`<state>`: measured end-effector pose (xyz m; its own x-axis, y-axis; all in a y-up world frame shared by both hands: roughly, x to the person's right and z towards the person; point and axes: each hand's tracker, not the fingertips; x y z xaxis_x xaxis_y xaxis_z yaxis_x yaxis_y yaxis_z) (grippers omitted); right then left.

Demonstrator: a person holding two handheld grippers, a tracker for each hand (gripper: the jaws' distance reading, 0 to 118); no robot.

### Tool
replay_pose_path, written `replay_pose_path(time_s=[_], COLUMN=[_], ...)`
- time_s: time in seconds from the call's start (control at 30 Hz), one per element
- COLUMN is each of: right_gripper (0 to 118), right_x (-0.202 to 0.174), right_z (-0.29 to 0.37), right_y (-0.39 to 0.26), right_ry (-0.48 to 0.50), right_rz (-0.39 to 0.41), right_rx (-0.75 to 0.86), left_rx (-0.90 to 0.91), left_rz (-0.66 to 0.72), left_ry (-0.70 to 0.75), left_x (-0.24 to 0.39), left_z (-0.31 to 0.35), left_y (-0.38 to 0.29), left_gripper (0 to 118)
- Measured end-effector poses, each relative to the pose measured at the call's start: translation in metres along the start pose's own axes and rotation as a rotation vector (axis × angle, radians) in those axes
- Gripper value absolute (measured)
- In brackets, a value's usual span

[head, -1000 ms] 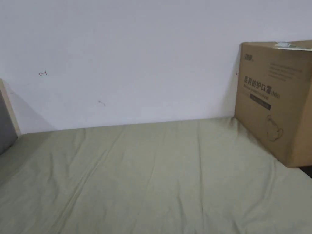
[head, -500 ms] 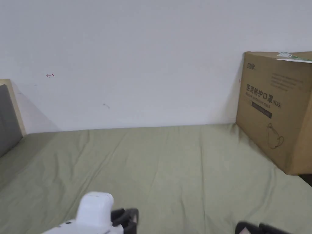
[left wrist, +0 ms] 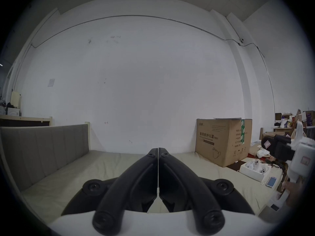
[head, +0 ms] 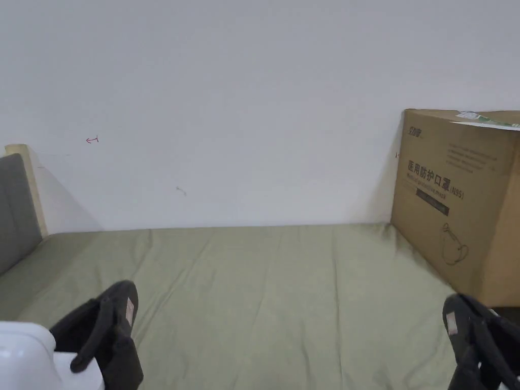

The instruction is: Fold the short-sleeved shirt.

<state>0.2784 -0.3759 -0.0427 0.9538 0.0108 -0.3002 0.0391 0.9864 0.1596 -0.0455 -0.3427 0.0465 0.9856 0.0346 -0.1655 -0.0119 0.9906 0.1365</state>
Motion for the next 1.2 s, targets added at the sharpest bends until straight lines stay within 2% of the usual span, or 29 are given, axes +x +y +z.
replay_pose_path(time_s=[0.1,0.17,0.33,0.43,0.47,0.5,0.57,0.63,0.67,0.77,0.87,0.93,1.0,1.03,1.07,1.1,1.13,1.17,1.2], right_gripper=[5,5,5,5,5,5,5,5,5,5,5,5,5,5,5,5,5,5,5], right_x=[0.001,0.008,0.014,0.012,0.010,0.009,0.007,0.007,0.004,-0.012,-0.022,-0.027,-0.024,-0.021,-0.019,-0.016,-0.018,-0.021,-0.026], right_z=[0.006,0.004,0.000,-0.003,-0.005,-0.009,-0.026,-0.061,-0.080,-0.125,-0.147,-0.149,-0.151,-0.151,-0.148,-0.149,-0.151,-0.153,-0.152], right_y=[-0.028,-0.031,-0.015,-0.008,-0.009,-0.010,-0.020,-0.043,-0.059,-0.127,-0.189,-0.224,-0.249,-0.257,-0.257,-0.254,-0.250,-0.246,-0.240], right_ry=[-0.063,-0.063,-0.070,-0.058,-0.025,0.018,0.212,0.464,0.533,0.595,0.597,0.544,0.476,0.460,0.487,0.500,0.494,0.480,0.484], right_rz=[-0.007,-0.032,-0.013,-0.023,-0.046,-0.075,-0.185,-0.354,-0.442,-0.636,-0.770,-0.761,-0.725,-0.726,-0.761,-0.805,-0.776,-0.701,-0.631], right_rx=[-0.093,-0.156,-0.084,-0.078,-0.103,-0.130,-0.268,-0.503,-0.660,-0.991,-1.217,-1.309,-1.379,-1.405,-1.386,-1.365,-1.369,-1.373,-1.373], left_rx=[-0.049,-0.115,-0.117,-0.118,-0.128,-0.141,-0.173,-0.210,-0.234,-0.313,-0.400,-0.493,-0.601,-0.665,-0.728,-0.802,-0.884,-0.935,-0.986], left_rz=[-0.016,-0.005,0.008,0.037,0.053,0.066,0.072,0.065,0.066,0.036,0.068,0.155,0.283,0.350,0.413,0.474,0.523,0.560,0.588], left_ry=[0.071,0.073,0.084,0.087,0.084,0.081,0.083,0.084,0.078,0.093,0.089,0.053,-0.056,-0.102,-0.154,-0.194,-0.232,-0.255,-0.279], left_x=[0.005,0.003,-0.004,-0.010,-0.011,-0.013,-0.017,-0.021,-0.024,-0.033,-0.051,-0.072,-0.098,-0.111,-0.123,-0.134,-0.144,-0.151,-0.157], left_z=[0.009,0.007,-0.003,-0.003,-0.003,-0.002,-0.001,0.002,0.003,0.005,0.000,-0.010,-0.026,-0.036,-0.046,-0.057,-0.069,-0.077,-0.086], left_y=[-0.028,-0.035,-0.029,-0.028,-0.030,-0.032,-0.038,-0.046,-0.049,-0.062,-0.075,-0.086,-0.102,-0.113,-0.125,-0.139,-0.154,-0.168,-0.183], left_gripper=[0,0,0,0,0,0,0,0,0,0,0,0,0,0,1,6,21,63,63])
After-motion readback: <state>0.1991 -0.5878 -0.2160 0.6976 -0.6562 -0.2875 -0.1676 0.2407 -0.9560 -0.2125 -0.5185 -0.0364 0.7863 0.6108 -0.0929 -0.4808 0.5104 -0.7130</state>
